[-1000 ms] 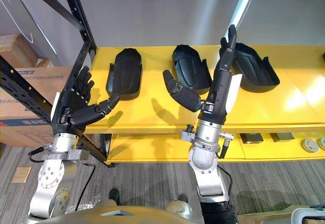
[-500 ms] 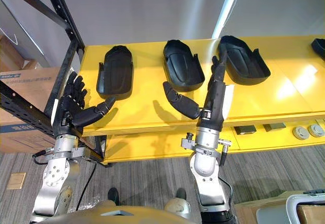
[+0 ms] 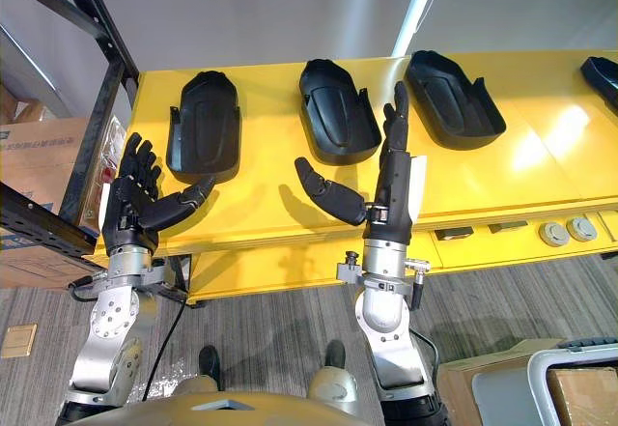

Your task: Walk over and take three plastic housings, then place them on the shelf

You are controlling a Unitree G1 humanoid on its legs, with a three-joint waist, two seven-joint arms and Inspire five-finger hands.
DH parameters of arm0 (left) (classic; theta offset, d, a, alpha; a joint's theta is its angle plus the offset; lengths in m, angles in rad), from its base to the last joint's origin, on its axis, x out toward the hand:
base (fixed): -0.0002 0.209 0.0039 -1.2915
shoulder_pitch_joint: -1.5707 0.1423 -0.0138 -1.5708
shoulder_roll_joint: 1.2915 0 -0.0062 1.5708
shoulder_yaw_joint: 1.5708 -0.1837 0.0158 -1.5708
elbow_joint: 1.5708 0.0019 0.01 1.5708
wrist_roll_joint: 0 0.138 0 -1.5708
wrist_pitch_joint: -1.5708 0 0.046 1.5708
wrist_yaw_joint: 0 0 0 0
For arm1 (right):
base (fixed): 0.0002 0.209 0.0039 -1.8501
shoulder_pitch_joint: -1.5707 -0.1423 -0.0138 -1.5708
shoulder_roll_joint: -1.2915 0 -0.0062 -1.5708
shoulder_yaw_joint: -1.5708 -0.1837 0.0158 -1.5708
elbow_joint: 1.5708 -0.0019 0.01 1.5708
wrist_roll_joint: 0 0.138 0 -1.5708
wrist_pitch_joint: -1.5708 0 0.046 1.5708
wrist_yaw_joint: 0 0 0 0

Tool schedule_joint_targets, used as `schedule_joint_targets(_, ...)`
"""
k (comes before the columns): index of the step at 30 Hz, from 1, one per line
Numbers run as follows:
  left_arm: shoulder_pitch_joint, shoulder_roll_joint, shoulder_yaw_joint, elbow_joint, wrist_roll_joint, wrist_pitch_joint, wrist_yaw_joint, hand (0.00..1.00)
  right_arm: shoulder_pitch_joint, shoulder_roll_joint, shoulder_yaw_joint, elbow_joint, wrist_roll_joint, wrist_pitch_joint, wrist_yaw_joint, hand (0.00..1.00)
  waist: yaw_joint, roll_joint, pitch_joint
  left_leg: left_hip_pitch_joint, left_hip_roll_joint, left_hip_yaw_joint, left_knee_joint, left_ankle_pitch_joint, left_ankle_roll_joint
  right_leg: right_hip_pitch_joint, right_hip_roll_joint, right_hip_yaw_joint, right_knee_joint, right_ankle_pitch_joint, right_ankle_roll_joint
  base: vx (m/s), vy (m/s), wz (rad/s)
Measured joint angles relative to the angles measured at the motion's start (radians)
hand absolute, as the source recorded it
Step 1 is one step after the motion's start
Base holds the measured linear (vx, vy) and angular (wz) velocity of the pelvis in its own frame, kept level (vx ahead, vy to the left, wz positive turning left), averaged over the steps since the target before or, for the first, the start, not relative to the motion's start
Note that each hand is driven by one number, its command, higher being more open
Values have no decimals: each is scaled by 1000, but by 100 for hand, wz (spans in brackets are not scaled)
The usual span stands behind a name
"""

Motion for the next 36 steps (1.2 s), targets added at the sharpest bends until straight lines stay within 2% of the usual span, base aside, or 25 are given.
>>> schedule_joint_targets(7, 2, 0, -1, 0, 0, -1, -36, 100, 2, 1, 1, -2, 0, 0, 33, 100, 1, 2, 27, 33, 0, 5, 0, -8, -2, 31, 0, 2, 0, -5, -4, -12, 0, -2)
schedule_joint_targets(18, 12, 0, -27, -1, -2, -1, -101, 100, 20, 2, 2, -3, 0, 0, 65, 100, 2, 3, 27, 39, 0, 6, 0, -10, -1, 36, 0, 3, 0, -3, -2, -3, 0, 0)
schedule_joint_targets(25, 16, 1, -39, -1, 1, 0, -111, 100, 24, 2, 11, -3, 0, 0, 65, 100, 2, 6, 28, 52, 0, 6, 0, -11, -2, 49, 0, 3, -1, -4, -2, 0, 0, 0)
schedule_joint_targets(31, 20, 1, -41, -1, 56, 0, -29, 100, 42, 1, 12, -3, -1, 0, 62, 100, 2, 13, 28, 53, 0, 6, 0, -11, -2, 51, 0, 3, -3, -6, -3, -5, 1, 0)
schedule_joint_targets(33, 21, 1, -33, -1, 106, 0, 37, 100, 50, 1, 13, -3, -1, 1, 58, 100, 2, 15, 27, 54, 1, 6, 0, -11, -2, 52, 0, 2, -3, -5, -3, 0, 0, 0)
schedule_joint_targets(36, 24, 1, -14, -4, 129, -6, 88, 100, 50, 1, 13, -3, -1, 1, 42, 100, 3, 17, 26, 58, 1, 6, 0, -11, -2, 56, 0, 2, -2, -5, -3, 0, 0, 0)
